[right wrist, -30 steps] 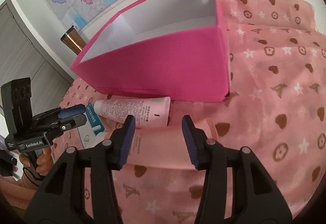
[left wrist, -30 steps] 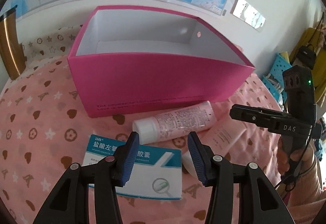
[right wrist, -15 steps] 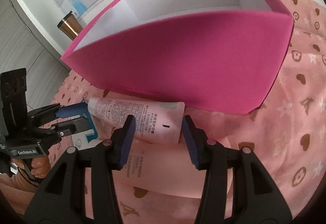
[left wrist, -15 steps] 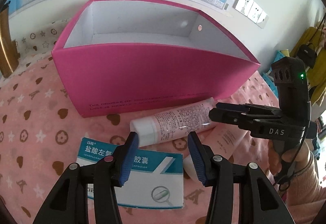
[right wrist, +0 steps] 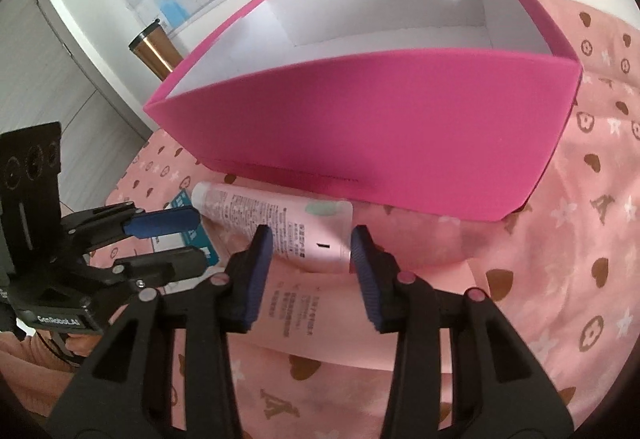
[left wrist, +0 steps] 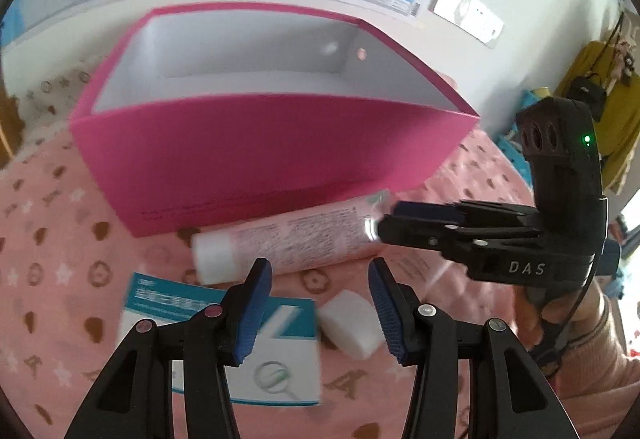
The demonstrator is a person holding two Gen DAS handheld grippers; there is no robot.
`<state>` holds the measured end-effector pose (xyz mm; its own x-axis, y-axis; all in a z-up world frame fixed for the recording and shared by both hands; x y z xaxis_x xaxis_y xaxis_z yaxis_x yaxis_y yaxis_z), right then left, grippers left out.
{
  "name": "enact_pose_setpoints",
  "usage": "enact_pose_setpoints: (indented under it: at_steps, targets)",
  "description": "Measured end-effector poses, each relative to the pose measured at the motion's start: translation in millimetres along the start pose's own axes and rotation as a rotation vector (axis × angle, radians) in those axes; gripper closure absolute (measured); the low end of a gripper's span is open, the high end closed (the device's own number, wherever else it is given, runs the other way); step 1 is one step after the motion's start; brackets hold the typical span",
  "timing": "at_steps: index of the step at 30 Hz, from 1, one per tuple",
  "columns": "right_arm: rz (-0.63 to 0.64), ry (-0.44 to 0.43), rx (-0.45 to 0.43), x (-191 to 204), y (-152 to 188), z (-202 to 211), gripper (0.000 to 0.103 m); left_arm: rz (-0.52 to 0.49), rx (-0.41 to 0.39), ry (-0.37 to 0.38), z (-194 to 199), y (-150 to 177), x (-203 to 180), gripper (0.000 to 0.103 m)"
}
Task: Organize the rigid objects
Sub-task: 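Position the right gripper fingers around the pink-white lotion tube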
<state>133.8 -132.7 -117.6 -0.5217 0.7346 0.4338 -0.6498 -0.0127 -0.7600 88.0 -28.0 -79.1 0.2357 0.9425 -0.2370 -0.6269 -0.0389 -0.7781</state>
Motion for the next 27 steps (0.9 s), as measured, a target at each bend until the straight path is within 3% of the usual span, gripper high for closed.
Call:
enact_pose_setpoints:
  at_steps: [4, 9, 15, 22, 27]
  targets:
    - [-0.024, 0.007, 0.009, -8, 2, -1, 0.059, 0.03, -0.033, -0.035, 12, -6, 21, 0.053]
    - [-0.029, 0.008, 0.002, -9, 1, -3, 0.059, 0.046, -0.02, -0.07, 9, -8, 38, 0.053]
    - [-0.043, 0.019, 0.01, -11, 2, -7, 0.059, 0.031, 0.004, -0.068, -8, -6, 36, 0.053]
    - [-0.03, -0.016, 0.015, -1, 3, -7, 0.058, 0.026, 0.014, -0.014, -13, -5, 21, 0.053]
    - [-0.029, -0.005, 0.016, -2, 4, -7, 0.059, -0.016, -0.015, -0.076, -8, -10, 22, 0.053]
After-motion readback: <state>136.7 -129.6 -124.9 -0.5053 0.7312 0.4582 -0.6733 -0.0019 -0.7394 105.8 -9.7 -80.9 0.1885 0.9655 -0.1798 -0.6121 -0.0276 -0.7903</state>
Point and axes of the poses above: each gripper's, at about its wrist camera, not at the fingertips, and z roughly against the way its jaws point, x to its left, y to its underside, the point moved 7 cm from there along -z, roughly the way its jaws point, and after that the axes turned 13 degrees about -x, right-handed, at the moved point
